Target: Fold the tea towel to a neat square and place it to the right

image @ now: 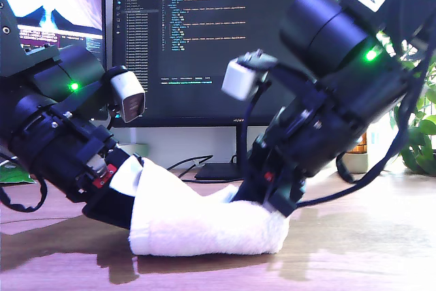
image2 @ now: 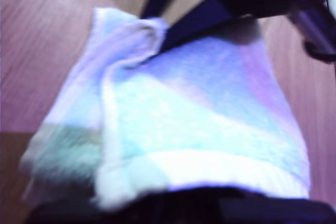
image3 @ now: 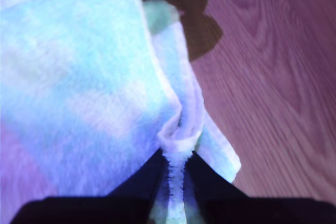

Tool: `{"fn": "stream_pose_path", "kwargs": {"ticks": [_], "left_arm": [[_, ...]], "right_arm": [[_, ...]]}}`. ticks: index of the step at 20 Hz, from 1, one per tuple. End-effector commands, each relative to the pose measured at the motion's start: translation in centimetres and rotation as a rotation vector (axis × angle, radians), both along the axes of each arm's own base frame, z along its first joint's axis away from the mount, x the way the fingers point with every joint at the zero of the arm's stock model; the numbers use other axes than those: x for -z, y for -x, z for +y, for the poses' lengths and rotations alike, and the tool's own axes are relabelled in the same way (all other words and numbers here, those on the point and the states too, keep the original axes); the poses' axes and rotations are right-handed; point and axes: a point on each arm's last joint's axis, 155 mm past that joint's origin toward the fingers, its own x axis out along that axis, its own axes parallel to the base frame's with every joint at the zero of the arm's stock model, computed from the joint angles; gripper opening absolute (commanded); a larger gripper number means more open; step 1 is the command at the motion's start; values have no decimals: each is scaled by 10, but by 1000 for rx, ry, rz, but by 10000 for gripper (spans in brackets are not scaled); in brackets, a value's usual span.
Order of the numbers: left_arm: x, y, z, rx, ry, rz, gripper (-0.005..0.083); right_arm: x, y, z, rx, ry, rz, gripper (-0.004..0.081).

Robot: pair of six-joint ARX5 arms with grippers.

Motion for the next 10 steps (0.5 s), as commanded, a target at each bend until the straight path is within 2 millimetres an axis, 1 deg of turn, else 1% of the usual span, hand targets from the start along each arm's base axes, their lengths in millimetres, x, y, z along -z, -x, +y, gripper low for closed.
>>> {"fn": "stream_pose_path", "kwargs": {"ticks": [1,3,6,8,10], "left_arm": [[34,41,20,14,-100,132,-19],[24,35,23,-10,-106,96,-19],[12,14,39,-107,-169,19,-19],[1,-6,55,-217,-209,-36,-19],[-16,-29,72,-341,-230,-111,-19]], "right_arm": [[30,9,-11,10,59,67,-11],[33,10,-12,10,67,75,-11],[34,9,-14,16,69,77,-11],[34,9,-14,15,70,78,-11],[35,10,-15,16,73,82,-11]]}}
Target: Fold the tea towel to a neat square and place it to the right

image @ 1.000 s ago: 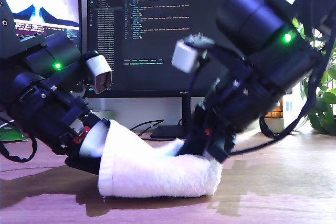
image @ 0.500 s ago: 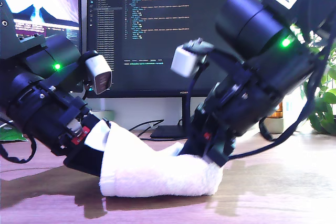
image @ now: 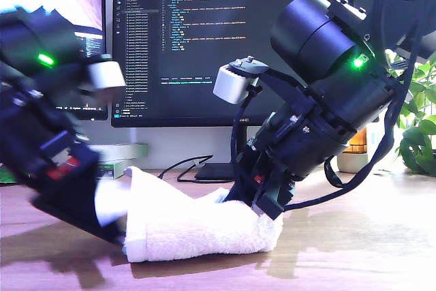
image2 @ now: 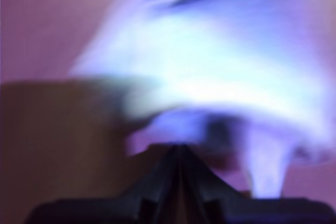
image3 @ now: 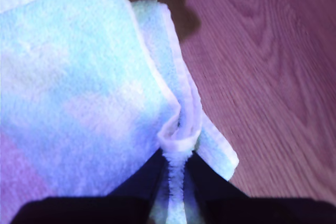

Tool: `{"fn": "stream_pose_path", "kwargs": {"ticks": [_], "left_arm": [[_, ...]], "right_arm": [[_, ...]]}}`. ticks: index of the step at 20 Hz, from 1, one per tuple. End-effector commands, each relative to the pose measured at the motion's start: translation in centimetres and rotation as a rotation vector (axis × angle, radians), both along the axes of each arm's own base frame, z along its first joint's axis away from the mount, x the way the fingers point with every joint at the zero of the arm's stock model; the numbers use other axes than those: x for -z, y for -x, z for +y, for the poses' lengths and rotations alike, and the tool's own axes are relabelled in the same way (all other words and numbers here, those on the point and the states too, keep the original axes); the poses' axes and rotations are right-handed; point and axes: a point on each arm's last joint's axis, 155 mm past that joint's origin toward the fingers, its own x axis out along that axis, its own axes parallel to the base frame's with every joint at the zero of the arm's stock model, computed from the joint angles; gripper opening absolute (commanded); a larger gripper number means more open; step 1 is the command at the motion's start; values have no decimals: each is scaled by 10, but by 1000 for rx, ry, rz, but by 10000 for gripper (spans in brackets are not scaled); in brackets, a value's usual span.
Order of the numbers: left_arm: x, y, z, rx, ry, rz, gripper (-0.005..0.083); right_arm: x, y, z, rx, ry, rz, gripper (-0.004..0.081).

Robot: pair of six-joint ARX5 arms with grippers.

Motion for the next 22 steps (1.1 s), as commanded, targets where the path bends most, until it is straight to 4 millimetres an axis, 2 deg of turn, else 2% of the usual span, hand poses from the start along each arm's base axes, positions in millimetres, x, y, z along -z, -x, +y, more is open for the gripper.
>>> {"fn": "stream_pose_path", "kwargs": {"ticks": [1,4,8,10,13,17,22], "left_arm": [[-17,-14,11,-103,14,-52,-19],[-50,-18,8,-114,104,-107,-19],[-83,14,-27,62,310,-52,-19],[-86,26,-40,127,352,-28,-19],[-74,30,-53,169,356,-12,-19],[-39,28,-66,195,331,40,-19],[1,23,-66,191,285,81,-19]], "right_arm": [[34,11,-17,20,76,80,-11],[34,11,-17,19,75,79,-11],[34,11,-16,18,74,79,-11],[33,11,-16,18,72,77,-11],[32,10,-15,18,67,70,-11],[32,10,-15,18,66,69,-11],[31,9,-14,18,63,66,-11]]}}
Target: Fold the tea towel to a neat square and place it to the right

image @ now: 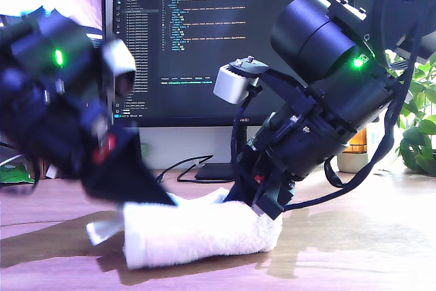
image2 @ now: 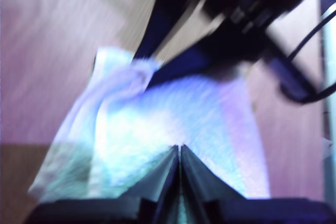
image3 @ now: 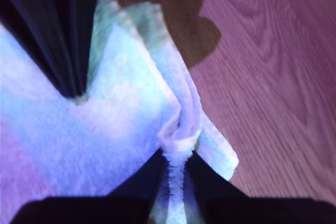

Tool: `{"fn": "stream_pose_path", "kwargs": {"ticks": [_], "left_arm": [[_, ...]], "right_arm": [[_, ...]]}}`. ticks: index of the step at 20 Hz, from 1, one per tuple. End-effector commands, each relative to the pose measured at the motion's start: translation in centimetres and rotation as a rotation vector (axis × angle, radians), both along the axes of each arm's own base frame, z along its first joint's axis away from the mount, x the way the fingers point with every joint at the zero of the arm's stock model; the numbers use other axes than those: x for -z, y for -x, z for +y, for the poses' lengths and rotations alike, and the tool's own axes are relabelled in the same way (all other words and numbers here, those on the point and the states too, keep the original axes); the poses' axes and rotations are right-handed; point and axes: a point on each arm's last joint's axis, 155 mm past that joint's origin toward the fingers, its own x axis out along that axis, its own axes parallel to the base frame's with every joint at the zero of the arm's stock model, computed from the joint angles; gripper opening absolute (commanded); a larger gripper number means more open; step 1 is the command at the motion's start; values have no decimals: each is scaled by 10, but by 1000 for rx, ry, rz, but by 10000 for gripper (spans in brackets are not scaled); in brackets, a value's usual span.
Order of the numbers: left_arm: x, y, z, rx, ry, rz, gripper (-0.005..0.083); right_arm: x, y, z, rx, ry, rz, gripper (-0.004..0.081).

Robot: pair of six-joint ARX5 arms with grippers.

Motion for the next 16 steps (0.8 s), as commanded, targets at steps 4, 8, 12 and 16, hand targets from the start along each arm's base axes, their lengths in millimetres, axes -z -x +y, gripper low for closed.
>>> {"fn": "stream_pose_path", "kwargs": {"ticks": [4,8,12,16], "left_arm": [[35,11,5,14,-57,61,-19],[41,9,8,1,-83,56,-19],[43,9,9,9,-94,44,-19],[43,9,10,10,-96,42,-19]], "right_arm": [[30,7,-14,20,63,63,-11],[23,-3,-13,46,68,32,66],[9,-27,-15,109,86,-39,195],[-10,-51,-16,178,99,-116,199]]}}
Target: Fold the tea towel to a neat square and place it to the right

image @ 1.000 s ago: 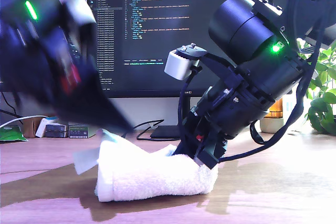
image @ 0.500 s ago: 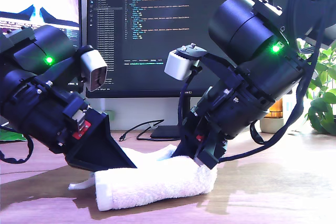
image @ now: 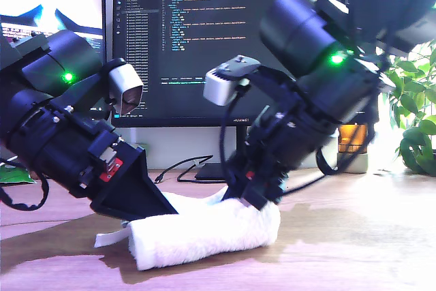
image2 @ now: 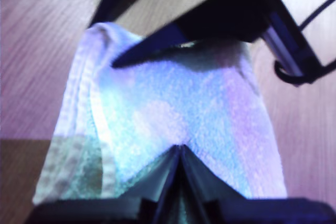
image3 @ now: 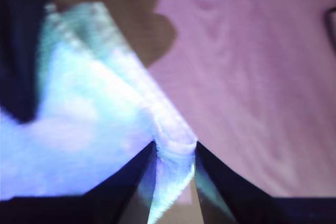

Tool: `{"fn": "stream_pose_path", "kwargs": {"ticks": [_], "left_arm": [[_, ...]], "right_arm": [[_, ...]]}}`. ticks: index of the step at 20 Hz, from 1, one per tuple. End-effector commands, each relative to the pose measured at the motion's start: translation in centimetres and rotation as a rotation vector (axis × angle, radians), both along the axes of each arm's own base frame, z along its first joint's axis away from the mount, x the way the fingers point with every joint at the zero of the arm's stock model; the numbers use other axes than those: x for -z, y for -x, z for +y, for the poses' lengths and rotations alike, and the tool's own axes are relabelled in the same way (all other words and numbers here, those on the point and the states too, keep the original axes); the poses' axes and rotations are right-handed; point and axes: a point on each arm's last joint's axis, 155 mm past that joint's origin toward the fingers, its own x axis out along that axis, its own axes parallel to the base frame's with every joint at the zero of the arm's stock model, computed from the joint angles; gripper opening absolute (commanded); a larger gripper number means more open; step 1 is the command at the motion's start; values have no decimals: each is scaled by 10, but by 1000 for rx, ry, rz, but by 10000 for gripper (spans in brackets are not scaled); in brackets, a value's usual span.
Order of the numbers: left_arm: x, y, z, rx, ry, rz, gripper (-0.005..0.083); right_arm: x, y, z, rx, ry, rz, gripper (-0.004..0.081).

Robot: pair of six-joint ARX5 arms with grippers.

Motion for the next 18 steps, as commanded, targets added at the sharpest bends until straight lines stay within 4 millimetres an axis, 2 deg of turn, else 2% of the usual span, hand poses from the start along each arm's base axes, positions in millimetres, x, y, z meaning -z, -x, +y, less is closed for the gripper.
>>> {"fn": "stream_pose_path", "kwargs": {"ticks": [1,5,8,10,14,18], "left_arm": [[31,17,12,-4,-74,82,-19],[31,17,12,-4,-74,82,-19],[31,16,12,-7,-74,76,-19],[30,14,11,-6,-68,66,-19],[12,8,7,-6,-31,16,-19],[-28,1,3,-17,31,-68,-19]], "right_arm": [[-4,-18,-4,51,13,-34,199],[-24,-37,-4,99,27,-81,197],[-22,-35,-8,112,80,-22,144],[-18,-24,-7,75,115,56,-22],[-27,1,13,-99,82,186,-10],[-50,17,24,-233,-21,306,-10]]}}
